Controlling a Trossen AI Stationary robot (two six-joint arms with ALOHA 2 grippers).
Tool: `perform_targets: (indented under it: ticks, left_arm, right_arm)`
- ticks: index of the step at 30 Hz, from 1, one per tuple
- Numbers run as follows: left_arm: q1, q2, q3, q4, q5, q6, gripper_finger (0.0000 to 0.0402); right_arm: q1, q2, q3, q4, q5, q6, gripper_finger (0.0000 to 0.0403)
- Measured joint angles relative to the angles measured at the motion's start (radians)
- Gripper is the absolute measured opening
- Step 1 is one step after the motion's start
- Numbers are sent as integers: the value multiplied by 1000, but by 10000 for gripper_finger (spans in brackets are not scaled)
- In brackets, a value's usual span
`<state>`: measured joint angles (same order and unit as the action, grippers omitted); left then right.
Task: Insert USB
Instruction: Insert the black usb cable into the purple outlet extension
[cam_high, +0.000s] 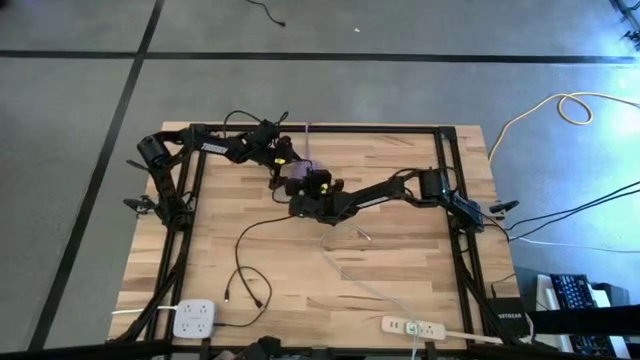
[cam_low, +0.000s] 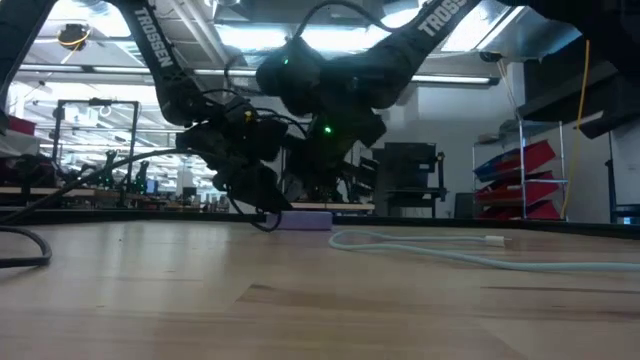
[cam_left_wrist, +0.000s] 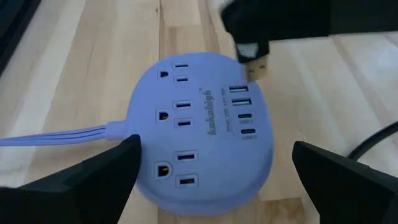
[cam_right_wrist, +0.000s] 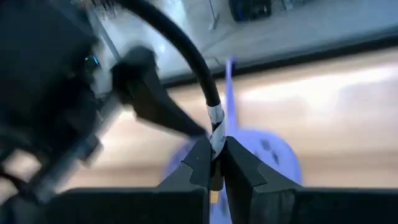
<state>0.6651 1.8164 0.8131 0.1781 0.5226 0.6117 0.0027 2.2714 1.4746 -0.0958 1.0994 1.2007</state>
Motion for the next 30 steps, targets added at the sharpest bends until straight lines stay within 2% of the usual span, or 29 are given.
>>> perform_targets:
  ticks: [6,10,18,25,30]
  left_arm:
    - [-55,3,-1,40,-51,-13,400]
    - [-90,10,-2,85,-112,-36,400]
    - [-118,70,-2,247,-176,-157,400]
    - [-118,92,-1,302,-194,-202,400]
    - [-118,93,-2,320,-206,-240,400]
  right_arm:
    - [40,-17,-10,-288,38,296,1]
    - [62,-41,-13,-393,48,389,1]
    - [49,-141,-12,-517,-26,291,1]
    - [4,-148,-12,-457,-140,121,1]
    - [-33,-148,-12,-355,-207,-61,1]
